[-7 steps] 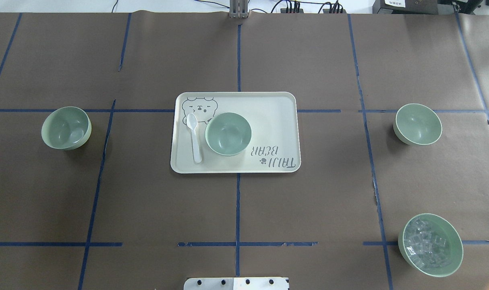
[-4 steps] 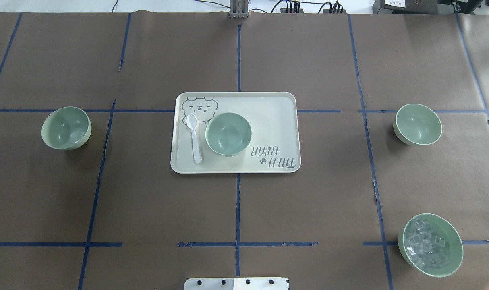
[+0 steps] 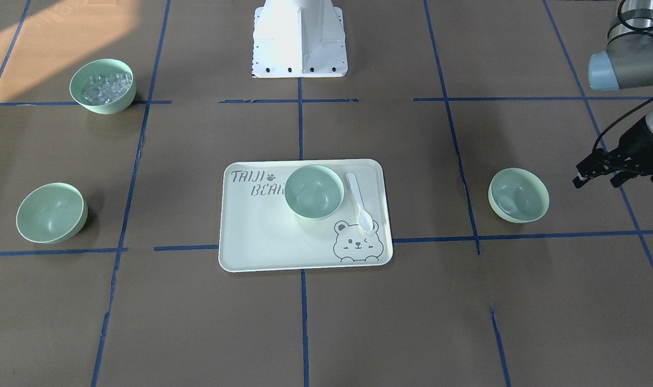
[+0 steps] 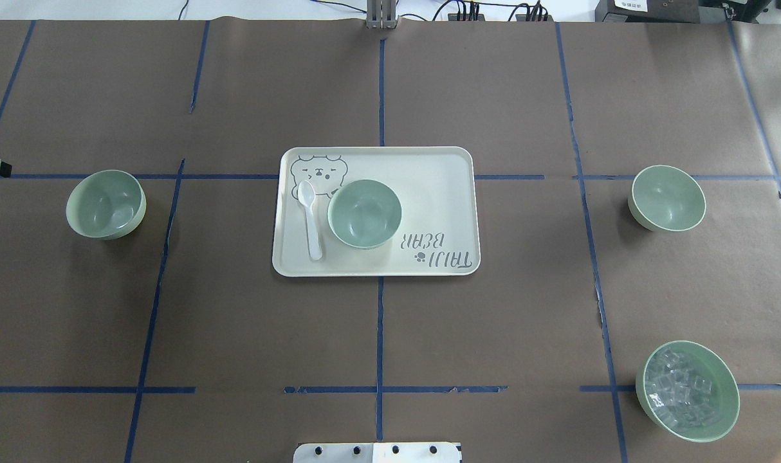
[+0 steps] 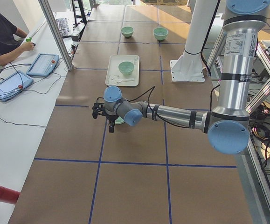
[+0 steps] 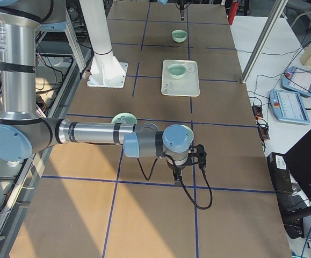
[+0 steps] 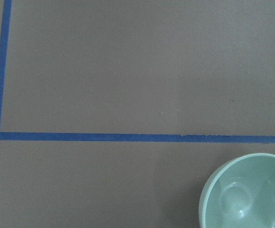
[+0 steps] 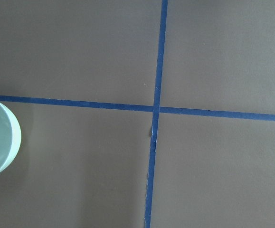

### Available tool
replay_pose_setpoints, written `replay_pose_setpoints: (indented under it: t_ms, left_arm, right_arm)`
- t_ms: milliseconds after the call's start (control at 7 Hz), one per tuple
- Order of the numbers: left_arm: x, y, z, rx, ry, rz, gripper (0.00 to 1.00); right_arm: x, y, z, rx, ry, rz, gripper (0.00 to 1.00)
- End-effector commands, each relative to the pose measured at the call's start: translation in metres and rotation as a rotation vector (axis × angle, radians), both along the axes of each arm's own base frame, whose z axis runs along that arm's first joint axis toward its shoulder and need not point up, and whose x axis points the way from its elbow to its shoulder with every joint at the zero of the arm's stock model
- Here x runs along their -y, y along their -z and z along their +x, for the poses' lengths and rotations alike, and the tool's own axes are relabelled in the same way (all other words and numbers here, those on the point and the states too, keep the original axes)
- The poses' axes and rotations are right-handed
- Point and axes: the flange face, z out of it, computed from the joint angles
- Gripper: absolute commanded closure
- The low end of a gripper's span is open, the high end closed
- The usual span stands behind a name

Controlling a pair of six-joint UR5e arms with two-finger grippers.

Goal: Stack green bowls together

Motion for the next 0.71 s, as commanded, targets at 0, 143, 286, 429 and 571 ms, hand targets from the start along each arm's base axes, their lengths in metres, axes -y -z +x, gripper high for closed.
replay_pose_setpoints:
  t_ms: [0, 143, 286, 429, 571]
  left_arm:
    - [-0.011, 0.000, 0.052, -0.001, 0.035, -0.011, 0.03]
    - [-0.014, -0.010, 0.064, 0.012, 0.040, -0.006, 0.04]
    - [-0.016, -0.023, 0.071, 0.011, 0.032, 0.001, 0.05]
    - [-0.019, -0.027, 0.078, 0.005, 0.036, -0.011, 0.12]
    - [-0.022, -0.027, 0.085, -0.002, 0.049, -0.043, 0.33]
  right_arm:
    - [0.001, -0.001, -0.001, 0.002, -0.001, -0.003, 0.00]
    - [0.001, 0.000, -0.001, 0.005, -0.002, -0.003, 0.00]
    - [0.002, 0.003, -0.002, 0.006, -0.001, 0.001, 0.00]
    - [0.002, 0.003, -0.002, 0.009, -0.007, -0.006, 0.00]
    - [0.005, 0.007, -0.002, 0.014, -0.033, -0.028, 0.00]
